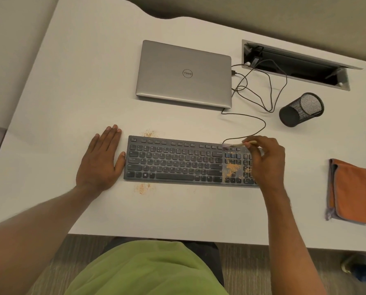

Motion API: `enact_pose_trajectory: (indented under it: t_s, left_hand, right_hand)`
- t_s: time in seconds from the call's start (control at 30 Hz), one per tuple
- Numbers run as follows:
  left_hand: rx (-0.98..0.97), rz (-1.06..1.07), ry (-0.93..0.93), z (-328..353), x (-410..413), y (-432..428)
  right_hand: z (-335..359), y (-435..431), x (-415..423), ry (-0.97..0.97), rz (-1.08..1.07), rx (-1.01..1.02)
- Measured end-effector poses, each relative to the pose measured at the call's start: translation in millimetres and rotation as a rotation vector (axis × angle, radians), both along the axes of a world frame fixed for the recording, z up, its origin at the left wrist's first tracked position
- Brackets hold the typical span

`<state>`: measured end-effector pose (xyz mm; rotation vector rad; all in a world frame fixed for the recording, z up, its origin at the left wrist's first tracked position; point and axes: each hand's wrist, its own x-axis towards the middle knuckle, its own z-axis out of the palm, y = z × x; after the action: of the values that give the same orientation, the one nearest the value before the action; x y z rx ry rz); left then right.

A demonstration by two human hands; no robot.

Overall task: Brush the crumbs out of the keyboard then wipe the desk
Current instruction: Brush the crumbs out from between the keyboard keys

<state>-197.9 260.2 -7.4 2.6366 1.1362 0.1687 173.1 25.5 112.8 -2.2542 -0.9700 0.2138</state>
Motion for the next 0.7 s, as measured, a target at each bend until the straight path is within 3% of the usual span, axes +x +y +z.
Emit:
enact_pose_trajectory:
  t_s: [0.13, 0.27, 0.37, 0.47, 0.6, 0.7]
  left_hand:
    - [-0.005, 0.006, 0.005, 0.1, 0.1, -0.5]
    - [-0.007, 0.001, 0.011, -0.9, 0.1, -0.1]
    - [-0.004, 0.002, 0.014, -1.4, -0.4, 0.0]
    - [-0.004, 0.001, 0.009, -1.0, 0.3, -0.5]
    - [-0.002, 0.005, 0.017, -1.6, -0.6, 0.6]
    - [-0.006, 0.005, 0.021, -1.7, -0.3, 0.5]
  right_hand:
    - [4.7, -11.0, 2.2, -0.247, -0.102, -0.087]
    - [10.2, -3.2, -17.3, -0.054, -0.152, 0.129]
    - [3.6, 2.5, -25.8, 0.055, -0.06, 0.14]
    - [-5.6, -3.8, -20.9, 0.003, 0.002, 0.082]
    - [-5.0, -17.4, -12.9, -0.144, -0.077, -0.03]
    - [-0.5, -19.6, -16.9, -0.096, -0.15, 0.052]
